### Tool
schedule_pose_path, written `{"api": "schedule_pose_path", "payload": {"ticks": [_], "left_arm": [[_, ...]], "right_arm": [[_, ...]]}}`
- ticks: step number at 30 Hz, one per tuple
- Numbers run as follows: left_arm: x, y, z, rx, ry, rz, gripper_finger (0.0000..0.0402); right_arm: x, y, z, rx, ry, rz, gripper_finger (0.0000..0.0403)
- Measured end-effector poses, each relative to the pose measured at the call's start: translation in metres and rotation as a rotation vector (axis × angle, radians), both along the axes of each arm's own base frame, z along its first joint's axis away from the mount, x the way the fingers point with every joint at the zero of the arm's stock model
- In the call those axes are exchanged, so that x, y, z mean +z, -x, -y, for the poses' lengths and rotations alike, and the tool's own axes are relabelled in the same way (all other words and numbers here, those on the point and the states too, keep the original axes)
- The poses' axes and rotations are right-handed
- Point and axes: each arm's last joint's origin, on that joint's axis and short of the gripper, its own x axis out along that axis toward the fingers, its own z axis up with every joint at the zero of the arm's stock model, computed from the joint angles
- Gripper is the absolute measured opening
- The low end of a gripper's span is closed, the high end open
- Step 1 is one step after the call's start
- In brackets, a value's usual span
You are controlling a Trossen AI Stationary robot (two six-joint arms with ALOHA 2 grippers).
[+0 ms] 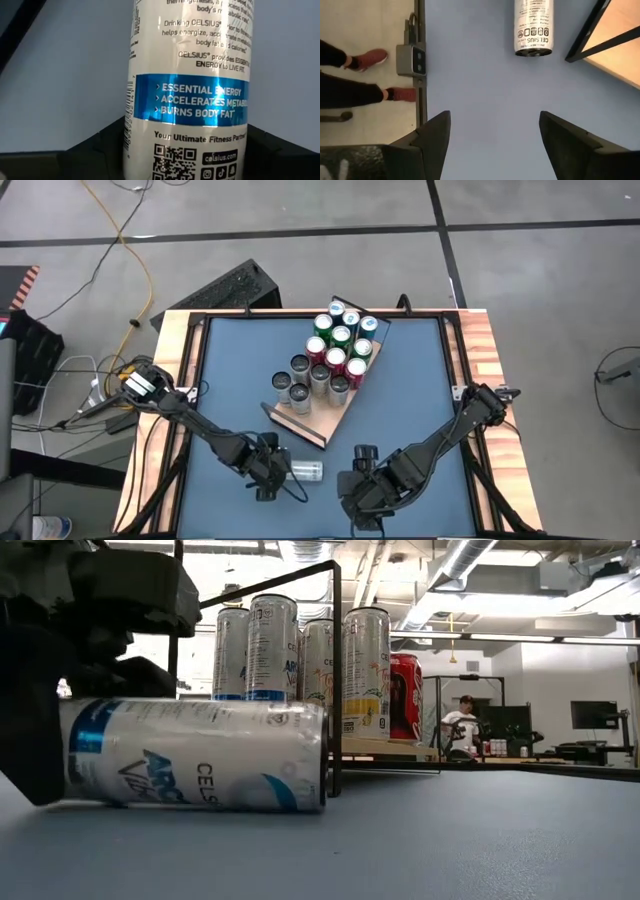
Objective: Place canned beverage on shelf
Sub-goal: Put white blue soda can on the shelf aligned with the other white blue soda cans
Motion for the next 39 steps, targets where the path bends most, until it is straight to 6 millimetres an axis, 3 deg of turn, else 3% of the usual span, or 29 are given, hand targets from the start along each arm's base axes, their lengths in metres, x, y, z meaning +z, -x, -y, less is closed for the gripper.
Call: {"api": "schedule_pose_path", "payload": {"ticks": [3,8,17,20,25,31,39], "left_arm": [[0.009,0.003,0.003,-0.001,0.020,0.037,0.0239],[0.042,0.014,0.006,0.035,-0.020,0.197,0.0239],[0.097,0.050,0.018,0.097,-0.141,0.500,0.0239],[0.109,0.061,0.020,0.116,-0.197,0.585,0.0239],[0.129,0.072,0.016,0.131,-0.244,0.677,0.0239],[0.149,0.077,0.006,0.135,-0.245,0.748,0.0239],[0.154,0.076,-0.001,0.165,-0.235,0.755,0.0239]], "right_arm": [[0.001,-0.002,-0.001,-0.016,0.020,0.050,0.0291],[0.012,0.003,0.000,-0.060,0.092,0.150,0.0291],[0.073,0.017,0.002,-0.201,0.008,0.541,0.0291],[0.096,0.019,0.006,-0.162,-0.032,0.663,0.0291],[0.118,0.019,0.018,-0.059,0.038,0.787,0.0291],[0.124,0.012,0.035,0.084,0.261,0.812,0.0291],[0.124,0.002,0.052,0.170,0.417,0.796,0.0291]]}}
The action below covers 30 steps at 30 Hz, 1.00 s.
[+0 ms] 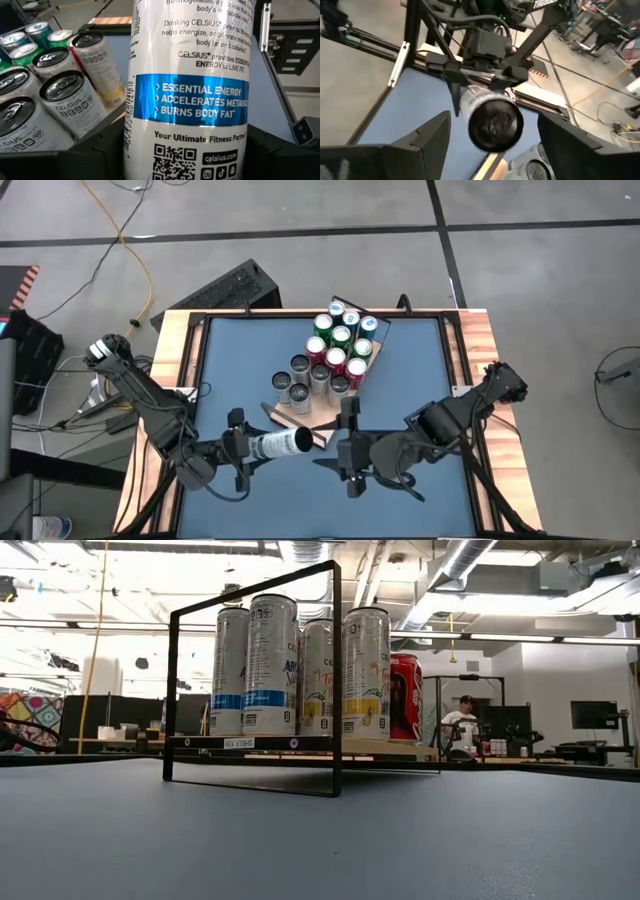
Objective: Place canned beverage on shelf
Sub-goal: Put white blue soda can on the shelf aligned with the other white blue soda cans
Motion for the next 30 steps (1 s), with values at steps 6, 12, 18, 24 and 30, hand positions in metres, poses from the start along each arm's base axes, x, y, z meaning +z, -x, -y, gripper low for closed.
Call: {"api": "schedule_pose_path", "payload": {"ticks": [6,12,18,24,30], "left_arm": [[-0.001,-0.005,-0.005,0.001,0.002,-0.018,0.0239],[-0.001,-0.010,-0.011,0.000,0.015,-0.031,0.0239],[-0.002,-0.013,-0.015,0.010,0.020,-0.036,0.0239],[-0.002,-0.015,-0.017,0.017,0.036,-0.038,0.0239],[-0.002,-0.015,-0.017,0.016,0.037,-0.038,0.0239]], "right_arm": [[-0.002,-0.005,0.008,0.052,0.035,-0.036,0.0291],[-0.003,-0.009,0.016,0.050,0.079,-0.044,0.0291],[-0.009,-0.009,0.024,0.006,0.050,-0.105,0.0291],[-0.011,-0.012,0.033,-0.014,0.067,-0.128,0.0291],[-0.015,-0.018,0.037,0.003,0.078,-0.149,0.0291]]}}
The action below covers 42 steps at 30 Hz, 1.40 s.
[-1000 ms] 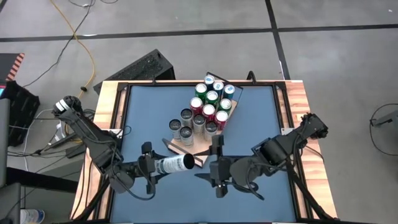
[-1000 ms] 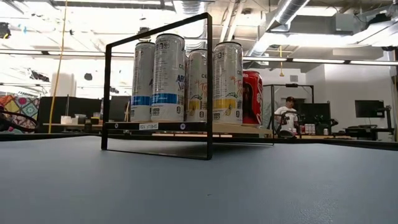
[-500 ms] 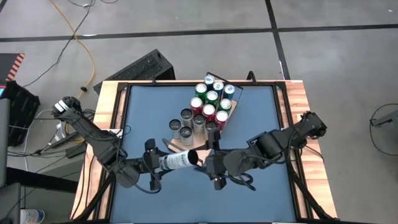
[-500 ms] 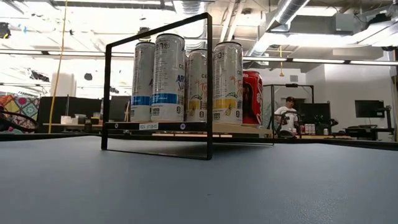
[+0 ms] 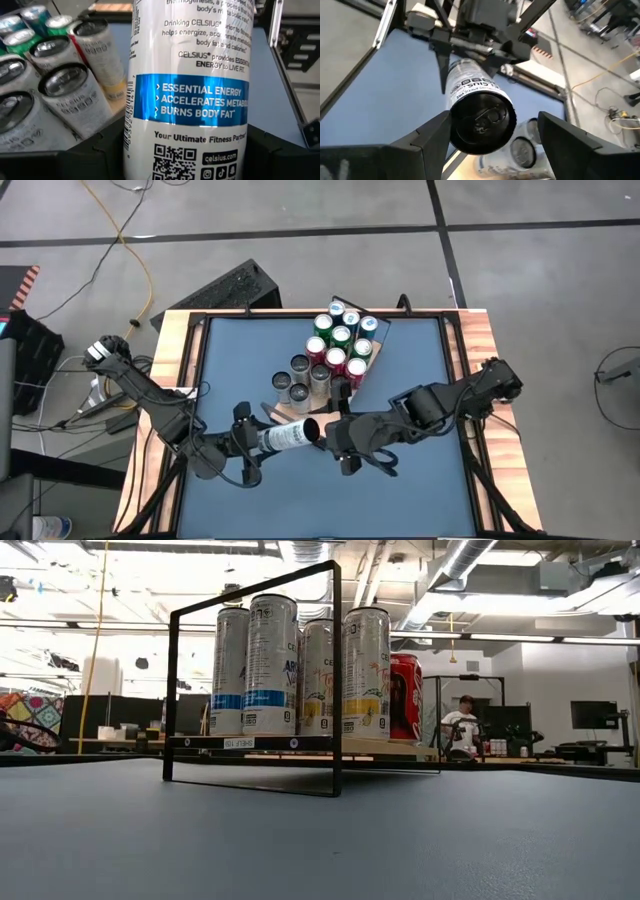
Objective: Place canned beverage on shelf
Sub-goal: Put white blue soda can on the shelf aligned with the other white blue soda cans
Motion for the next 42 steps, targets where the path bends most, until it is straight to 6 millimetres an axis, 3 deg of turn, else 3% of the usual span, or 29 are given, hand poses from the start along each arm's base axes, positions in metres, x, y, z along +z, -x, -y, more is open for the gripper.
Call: {"api": "schedule_pose_path", "payload": {"ticks": [10,17,20,24,32,42], "left_arm": [[-0.003,0.001,0.000,-0.009,0.013,-0.030,0.0239],[-0.001,0.000,-0.001,0.012,0.029,-0.007,0.0239],[-0.001,0.000,-0.001,0.011,0.029,-0.008,0.0239],[-0.001,0.000,0.000,0.002,0.024,-0.012,0.0239],[-0.001,0.000,0.000,0.003,0.024,-0.012,0.0239],[-0.001,0.000,0.000,0.008,0.039,-0.008,0.0239]], "right_arm": [[-0.006,-0.004,0.004,0.023,-0.042,-0.044,0.0291],[0.031,0.018,-0.006,0.036,-0.095,0.018,0.0291],[0.037,0.026,-0.008,0.020,-0.089,0.025,0.0291],[0.034,0.024,-0.010,0.024,-0.047,0.007,0.0291],[0.012,0.002,-0.008,0.017,-0.055,-0.070,0.0291],[0.001,-0.011,0.000,0.016,-0.024,-0.105,0.0291]]}}
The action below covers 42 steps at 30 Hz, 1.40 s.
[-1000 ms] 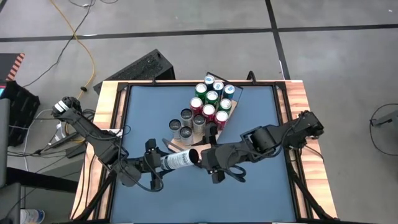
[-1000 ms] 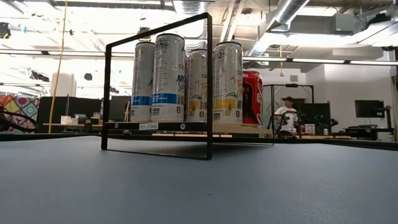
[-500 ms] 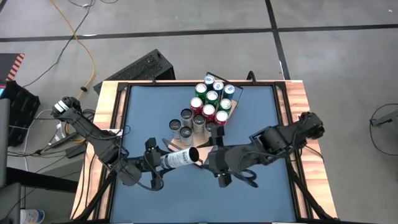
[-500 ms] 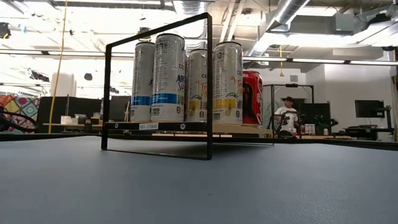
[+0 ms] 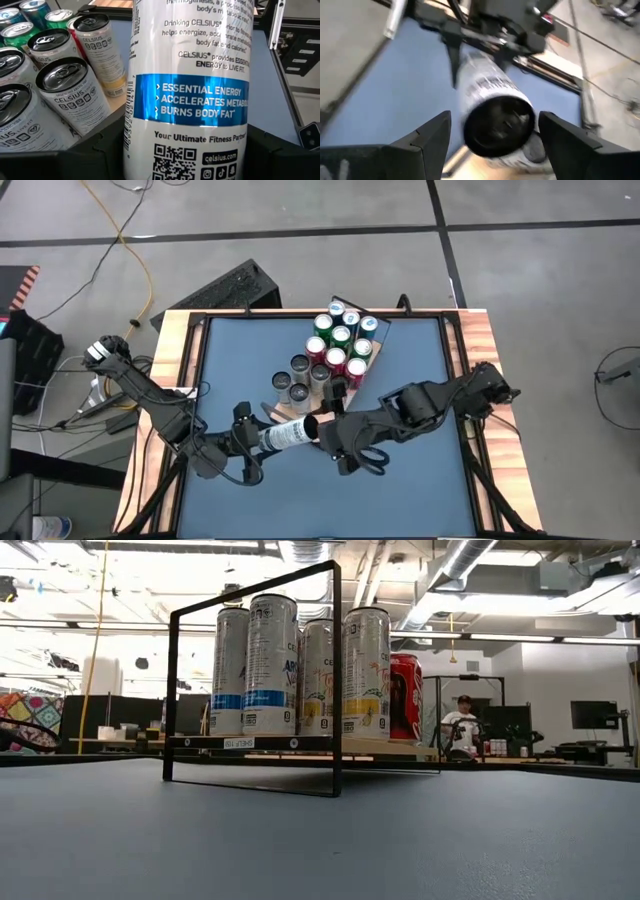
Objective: Place canned beverage on shelf
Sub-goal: Put white blue soda can on the shelf aligned with the other white blue soda cans
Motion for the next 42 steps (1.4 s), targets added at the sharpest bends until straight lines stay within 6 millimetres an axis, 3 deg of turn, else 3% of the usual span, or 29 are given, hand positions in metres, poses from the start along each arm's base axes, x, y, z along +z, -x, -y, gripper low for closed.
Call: {"api": "schedule_pose_path", "payload": {"ticks": [16,42], "left_arm": [[-0.002,0.001,0.001,-0.031,0.009,-0.026,0.0239],[-0.001,0.000,0.001,-0.026,0.019,-0.015,0.0239]], "right_arm": [[-0.013,-0.012,0.000,0.049,0.013,-0.051,0.0291],[-0.011,-0.013,-0.002,0.040,-0.017,-0.015,0.0291]]}}
